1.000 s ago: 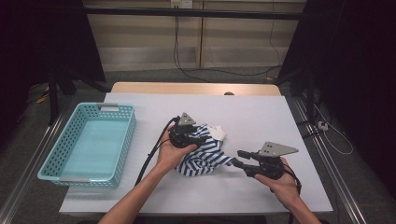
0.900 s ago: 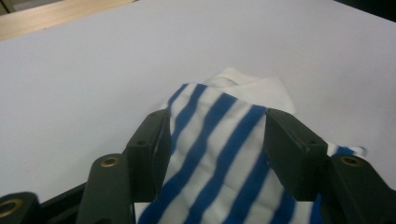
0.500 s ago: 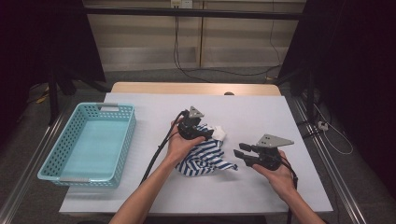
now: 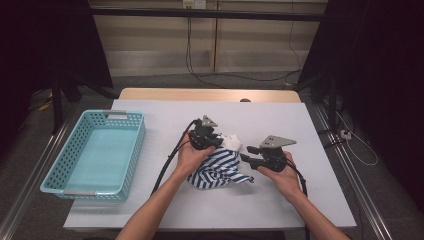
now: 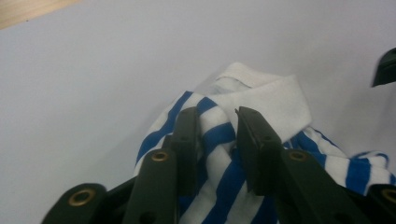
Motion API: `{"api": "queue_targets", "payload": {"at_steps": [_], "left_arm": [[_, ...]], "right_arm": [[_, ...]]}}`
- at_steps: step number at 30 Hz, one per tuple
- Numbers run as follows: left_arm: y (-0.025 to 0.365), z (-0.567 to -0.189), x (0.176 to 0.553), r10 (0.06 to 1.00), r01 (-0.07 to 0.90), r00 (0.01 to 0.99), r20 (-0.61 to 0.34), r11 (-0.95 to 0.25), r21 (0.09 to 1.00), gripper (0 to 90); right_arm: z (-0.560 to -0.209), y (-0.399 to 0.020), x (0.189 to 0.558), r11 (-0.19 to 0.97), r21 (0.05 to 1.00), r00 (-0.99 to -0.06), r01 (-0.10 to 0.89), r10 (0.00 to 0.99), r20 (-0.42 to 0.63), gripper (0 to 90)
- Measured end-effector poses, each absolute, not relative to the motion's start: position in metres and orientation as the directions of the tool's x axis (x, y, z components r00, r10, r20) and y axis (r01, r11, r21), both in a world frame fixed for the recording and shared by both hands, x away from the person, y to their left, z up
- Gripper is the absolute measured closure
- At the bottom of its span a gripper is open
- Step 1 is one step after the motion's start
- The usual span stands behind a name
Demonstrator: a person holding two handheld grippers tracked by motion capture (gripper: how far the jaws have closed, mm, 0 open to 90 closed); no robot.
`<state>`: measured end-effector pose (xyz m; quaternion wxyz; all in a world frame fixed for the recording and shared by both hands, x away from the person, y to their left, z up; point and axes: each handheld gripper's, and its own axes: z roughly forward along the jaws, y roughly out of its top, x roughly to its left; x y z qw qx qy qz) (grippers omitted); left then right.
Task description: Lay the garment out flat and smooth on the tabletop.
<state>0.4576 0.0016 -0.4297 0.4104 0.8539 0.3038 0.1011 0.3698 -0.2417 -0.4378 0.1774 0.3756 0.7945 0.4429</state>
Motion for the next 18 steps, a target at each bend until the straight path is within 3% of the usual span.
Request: {"api": "queue_targets", "payload": {"at_steps": [10,12,14,17,18], "left_arm": [[0.016,-0.413,0.448,0.583,0.422,0.807,-0.094,-0.458,0.782,86.3],[0.015,-0.414,0.451,0.598,0.419,0.797,-0.083,-0.449,0.789,79.1],[0.010,-0.419,0.456,0.615,0.435,0.783,-0.089,-0.440,0.786,59.4],[0.003,-0.431,0.460,0.623,0.455,0.776,-0.097,-0.447,0.770,52.7],[0.002,-0.435,0.459,0.625,0.467,0.774,-0.105,-0.451,0.760,54.2]], "right_arm": [[-0.444,-0.233,0.380,0.355,0.810,-0.658,0.467,0.752,0.050,56.2],[-0.445,-0.231,0.383,0.354,0.815,-0.659,0.458,0.751,0.044,56.3],[-0.445,-0.229,0.386,0.345,0.817,-0.656,0.462,0.753,0.053,56.3],[-0.448,-0.227,0.390,0.361,0.803,-0.657,0.473,0.752,0.048,56.0],[-0.449,-0.226,0.391,0.359,0.800,-0.656,0.480,0.752,0.057,55.6]]}}
